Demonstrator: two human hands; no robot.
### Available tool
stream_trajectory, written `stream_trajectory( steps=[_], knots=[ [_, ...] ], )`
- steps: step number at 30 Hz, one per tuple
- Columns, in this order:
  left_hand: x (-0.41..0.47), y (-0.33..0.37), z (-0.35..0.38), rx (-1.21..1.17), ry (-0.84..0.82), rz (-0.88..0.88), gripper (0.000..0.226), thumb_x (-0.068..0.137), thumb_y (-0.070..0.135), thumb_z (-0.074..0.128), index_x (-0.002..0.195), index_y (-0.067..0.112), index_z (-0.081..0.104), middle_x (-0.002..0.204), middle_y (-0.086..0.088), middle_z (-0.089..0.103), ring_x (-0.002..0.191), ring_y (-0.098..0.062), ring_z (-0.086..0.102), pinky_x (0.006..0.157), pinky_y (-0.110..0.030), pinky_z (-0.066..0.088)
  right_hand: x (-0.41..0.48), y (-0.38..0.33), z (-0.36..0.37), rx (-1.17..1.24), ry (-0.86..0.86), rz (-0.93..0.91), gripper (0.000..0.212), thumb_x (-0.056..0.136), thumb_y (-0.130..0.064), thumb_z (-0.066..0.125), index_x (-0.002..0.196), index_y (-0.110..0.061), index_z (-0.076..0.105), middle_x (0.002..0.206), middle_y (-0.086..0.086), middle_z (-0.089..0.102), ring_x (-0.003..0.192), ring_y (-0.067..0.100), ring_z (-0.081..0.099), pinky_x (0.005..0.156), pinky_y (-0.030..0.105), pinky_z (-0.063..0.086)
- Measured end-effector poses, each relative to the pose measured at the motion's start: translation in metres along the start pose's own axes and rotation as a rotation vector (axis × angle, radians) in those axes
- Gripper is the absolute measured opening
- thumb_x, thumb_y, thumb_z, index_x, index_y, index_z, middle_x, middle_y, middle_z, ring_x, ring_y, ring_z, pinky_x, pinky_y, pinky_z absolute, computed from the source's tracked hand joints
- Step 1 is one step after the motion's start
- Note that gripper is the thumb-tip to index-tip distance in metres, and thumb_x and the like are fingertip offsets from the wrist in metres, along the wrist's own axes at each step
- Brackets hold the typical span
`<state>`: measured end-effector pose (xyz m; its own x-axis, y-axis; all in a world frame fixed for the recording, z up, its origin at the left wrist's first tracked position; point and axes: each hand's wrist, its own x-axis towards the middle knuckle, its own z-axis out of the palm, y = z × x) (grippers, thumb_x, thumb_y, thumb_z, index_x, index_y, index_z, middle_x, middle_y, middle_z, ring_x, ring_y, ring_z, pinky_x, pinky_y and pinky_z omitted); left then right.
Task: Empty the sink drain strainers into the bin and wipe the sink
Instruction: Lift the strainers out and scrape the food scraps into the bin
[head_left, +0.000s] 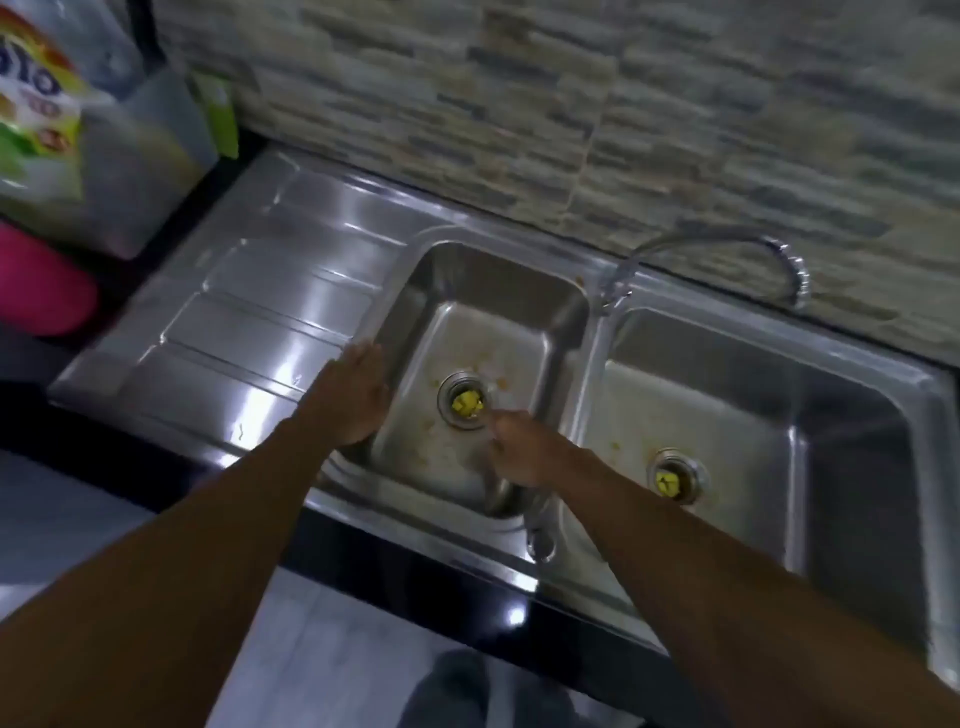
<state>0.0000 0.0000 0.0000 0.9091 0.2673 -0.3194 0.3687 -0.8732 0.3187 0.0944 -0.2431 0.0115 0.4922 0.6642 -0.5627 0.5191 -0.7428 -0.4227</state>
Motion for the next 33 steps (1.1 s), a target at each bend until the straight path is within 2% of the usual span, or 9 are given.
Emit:
stream_trajectory(
  steps=[4, 6, 8, 11, 17, 21, 23, 25, 33],
  knots=[
    [0.004, -0.035, 0.02, 0.085, 0.036, 0.06, 0.064, 0.104, 0.032, 0.042, 0.159, 0.007, 0.019, 0.168, -0.013, 0.013, 0.156, -0.032, 0.007, 0.126, -0.051, 0.014, 0.034, 0.009, 0.024, -0.037, -0.108, 0.076, 0.056, 0.093, -0.007, 0.057, 0.146, -0.006, 0.043, 0.139, 0.018, 0.057, 0.124, 0.033, 0.059, 0.104, 0.043, 0.05],
    [0.001, -0.04, 0.029, 0.116, 0.092, 0.091, 0.067, 0.103, 0.039, 0.03, 0.16, 0.006, 0.015, 0.169, -0.013, 0.008, 0.157, -0.03, 0.001, 0.127, -0.048, 0.006, 0.05, 0.014, 0.035, -0.067, -0.129, 0.097, 0.058, 0.092, -0.006, 0.058, 0.147, -0.006, 0.04, 0.141, 0.018, 0.054, 0.125, 0.034, 0.058, 0.105, 0.046, 0.049],
    [-0.002, -0.036, 0.033, 0.147, 0.172, 0.107, 0.068, 0.103, 0.042, 0.022, 0.159, 0.005, 0.017, 0.168, -0.015, 0.011, 0.157, -0.03, 0.005, 0.127, -0.049, 0.01, 0.067, 0.02, 0.043, -0.108, -0.115, 0.083, 0.057, 0.092, -0.008, 0.058, 0.147, -0.008, 0.04, 0.142, 0.018, 0.052, 0.125, 0.035, 0.057, 0.106, 0.047, 0.048],
    [-0.002, -0.032, 0.038, 0.131, 0.251, 0.094, 0.064, 0.105, 0.039, 0.025, 0.159, 0.005, 0.019, 0.167, -0.013, 0.015, 0.157, -0.028, 0.008, 0.127, -0.05, 0.014, 0.09, 0.029, 0.056, -0.161, -0.098, 0.047, 0.059, 0.093, -0.009, 0.06, 0.148, -0.007, 0.038, 0.15, 0.017, 0.042, 0.134, 0.037, 0.046, 0.114, 0.045, 0.038],
    [-0.001, -0.032, 0.039, 0.138, 0.263, 0.093, 0.06, 0.106, 0.033, 0.024, 0.158, 0.004, 0.021, 0.167, -0.013, 0.016, 0.157, -0.026, 0.01, 0.126, -0.049, 0.015, 0.122, 0.039, 0.071, -0.292, -0.111, 0.003, 0.074, 0.094, -0.008, 0.061, 0.156, -0.005, 0.021, 0.163, 0.015, 0.023, 0.151, 0.034, 0.021, 0.125, 0.043, 0.018],
    [0.0, -0.03, 0.038, 0.132, 0.269, 0.091, 0.06, 0.105, 0.031, 0.025, 0.158, 0.003, 0.022, 0.167, -0.014, 0.017, 0.157, -0.027, 0.011, 0.127, -0.049, 0.015, 0.133, 0.039, 0.074, -0.376, -0.054, 0.001, 0.058, 0.093, -0.01, 0.059, 0.147, -0.008, 0.04, 0.148, 0.015, 0.046, 0.137, 0.034, 0.039, 0.116, 0.041, 0.028],
    [0.0, -0.03, 0.038, 0.128, 0.274, 0.091, 0.06, 0.105, 0.031, 0.025, 0.158, 0.003, 0.023, 0.166, -0.014, 0.018, 0.156, -0.027, 0.012, 0.126, -0.049, 0.015, 0.137, 0.037, 0.074, -0.456, -0.012, -0.003, 0.046, 0.095, -0.011, 0.052, 0.141, -0.01, 0.049, 0.141, 0.014, 0.054, 0.132, 0.032, 0.046, 0.118, 0.041, 0.026],
    [0.0, -0.029, 0.038, 0.127, 0.286, 0.094, 0.06, 0.105, 0.031, 0.025, 0.157, 0.002, 0.024, 0.166, -0.015, 0.019, 0.156, -0.028, 0.013, 0.126, -0.05, 0.017, 0.141, 0.036, 0.074, -0.493, 0.016, 0.0, 0.042, 0.098, -0.014, 0.048, 0.14, -0.01, 0.05, 0.14, 0.014, 0.055, 0.132, 0.032, 0.047, 0.121, 0.042, 0.021],
    [0.001, -0.032, 0.042, 0.132, 0.315, 0.103, 0.059, 0.104, 0.03, 0.026, 0.157, 0.003, 0.024, 0.166, -0.014, 0.02, 0.156, -0.027, 0.013, 0.126, -0.05, 0.017, 0.147, 0.039, 0.077, -0.453, 0.156, -0.038, 0.035, 0.097, -0.02, 0.051, 0.13, -0.012, 0.063, 0.135, 0.01, 0.057, 0.128, 0.031, 0.046, 0.112, 0.038, 0.029]
  ],
)
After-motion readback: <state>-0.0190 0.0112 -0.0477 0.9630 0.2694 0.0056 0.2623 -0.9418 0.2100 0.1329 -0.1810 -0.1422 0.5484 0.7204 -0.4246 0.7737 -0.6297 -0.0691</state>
